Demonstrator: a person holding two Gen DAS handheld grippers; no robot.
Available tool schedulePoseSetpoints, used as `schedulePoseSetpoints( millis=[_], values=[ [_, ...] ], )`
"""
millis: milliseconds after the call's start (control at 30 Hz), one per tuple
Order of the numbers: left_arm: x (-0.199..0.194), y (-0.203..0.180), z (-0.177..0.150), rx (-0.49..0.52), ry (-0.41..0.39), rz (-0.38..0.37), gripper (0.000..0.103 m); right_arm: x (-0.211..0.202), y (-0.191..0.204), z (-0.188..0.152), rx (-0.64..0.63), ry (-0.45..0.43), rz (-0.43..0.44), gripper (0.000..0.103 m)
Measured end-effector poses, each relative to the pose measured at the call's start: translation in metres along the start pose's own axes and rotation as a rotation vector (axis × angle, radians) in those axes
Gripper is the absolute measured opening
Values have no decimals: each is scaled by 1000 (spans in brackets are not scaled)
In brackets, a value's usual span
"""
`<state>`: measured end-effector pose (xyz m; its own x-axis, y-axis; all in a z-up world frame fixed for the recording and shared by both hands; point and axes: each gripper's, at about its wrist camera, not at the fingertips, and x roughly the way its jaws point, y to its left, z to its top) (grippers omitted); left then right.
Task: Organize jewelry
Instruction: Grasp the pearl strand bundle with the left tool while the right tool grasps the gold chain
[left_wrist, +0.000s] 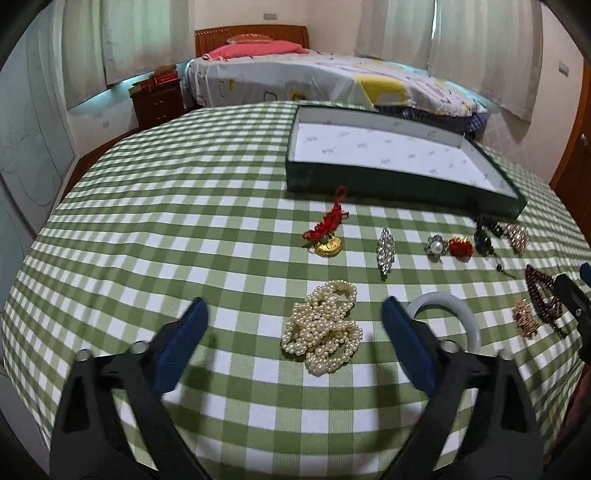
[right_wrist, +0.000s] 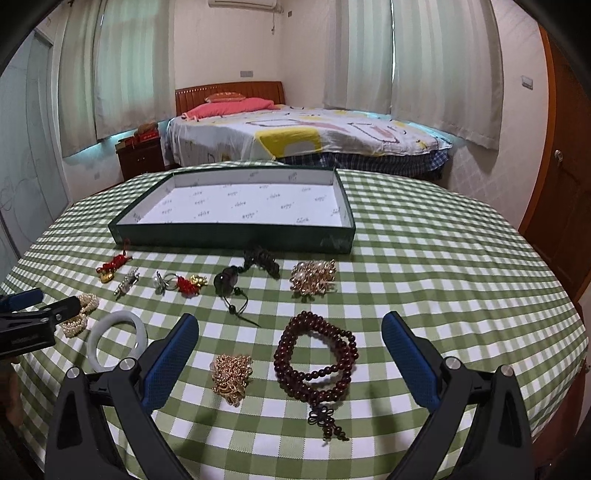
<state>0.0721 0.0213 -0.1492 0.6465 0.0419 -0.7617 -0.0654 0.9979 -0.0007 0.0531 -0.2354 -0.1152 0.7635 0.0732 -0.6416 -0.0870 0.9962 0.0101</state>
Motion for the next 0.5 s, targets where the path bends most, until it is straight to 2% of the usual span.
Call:
schedulePoseSetpoints(
  millis=[100, 267, 400, 500],
  values=[
    [12, 2, -3, -10, 46, -24, 67, 5, 0, -1, 3, 16, 13, 97],
    [12, -1, -6, 25, 24, -22, 57, 10, 0, -3, 20, 39, 41, 97],
    [10, 0, -7, 35, 6, -31, 32, 10, 2, -6, 19, 43, 63, 97],
    [8, 0, -8, 30, 1, -45, 27, 9, 5, -7, 8, 41, 74, 96]
  ],
)
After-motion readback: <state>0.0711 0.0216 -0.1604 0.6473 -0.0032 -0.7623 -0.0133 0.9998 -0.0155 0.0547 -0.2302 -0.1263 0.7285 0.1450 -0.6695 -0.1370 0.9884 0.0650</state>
